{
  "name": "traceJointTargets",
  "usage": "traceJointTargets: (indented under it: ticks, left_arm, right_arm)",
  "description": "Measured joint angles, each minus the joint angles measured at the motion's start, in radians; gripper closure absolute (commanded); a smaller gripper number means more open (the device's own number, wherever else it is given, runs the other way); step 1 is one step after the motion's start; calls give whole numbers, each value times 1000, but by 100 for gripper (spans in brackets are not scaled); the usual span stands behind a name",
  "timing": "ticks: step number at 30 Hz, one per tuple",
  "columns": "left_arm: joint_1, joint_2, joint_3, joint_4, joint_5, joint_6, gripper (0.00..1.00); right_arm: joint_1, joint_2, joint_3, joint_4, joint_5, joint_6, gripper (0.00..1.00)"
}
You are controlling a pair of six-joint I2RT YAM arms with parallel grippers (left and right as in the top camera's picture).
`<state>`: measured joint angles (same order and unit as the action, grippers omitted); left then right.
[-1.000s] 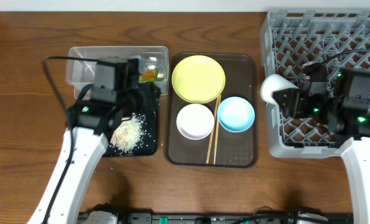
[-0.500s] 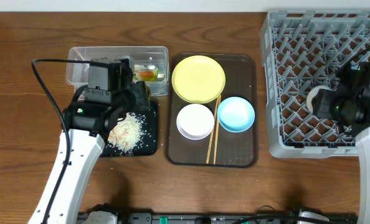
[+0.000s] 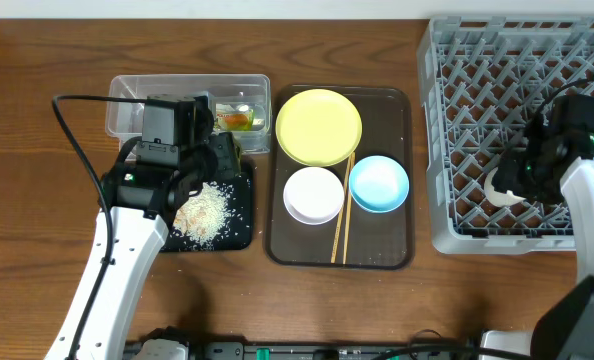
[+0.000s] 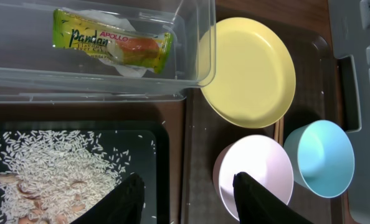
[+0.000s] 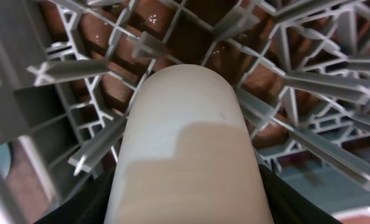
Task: Sort waste into correct bins and load items into the dishwasher rack
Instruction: 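Lower the cup into the dish rack and open the right gripper, then move the right gripper to the blue bowl and grasp it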
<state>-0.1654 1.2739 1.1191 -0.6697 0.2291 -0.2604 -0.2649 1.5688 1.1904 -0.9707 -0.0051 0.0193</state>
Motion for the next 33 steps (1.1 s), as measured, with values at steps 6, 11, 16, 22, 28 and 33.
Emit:
traceJointTargets:
  ticks: [6, 11, 16, 22, 28, 33]
  left_arm:
    - [0, 0, 0, 0, 0, 0, 50]
    - [0, 0, 0, -2, 0, 0, 47]
    - [0, 0, 0, -33, -9, 0, 46]
    - [0, 16, 0, -149, -107, 0, 47]
    - [0, 74, 0, -232, -223, -7, 46]
    - [0, 103, 0, -239, -254, -21, 46]
  right_arm:
    - [0, 44, 0, 10, -59, 11, 1]
    - [0, 44, 0, 10, -103, 47, 1]
    - [9, 15, 13, 17, -116, 67, 1]
    - [122, -114, 90, 119, -144, 45, 8]
    - [330, -157, 112, 146, -195, -6, 14]
    - [450, -69, 111, 148, -196, -64, 37]
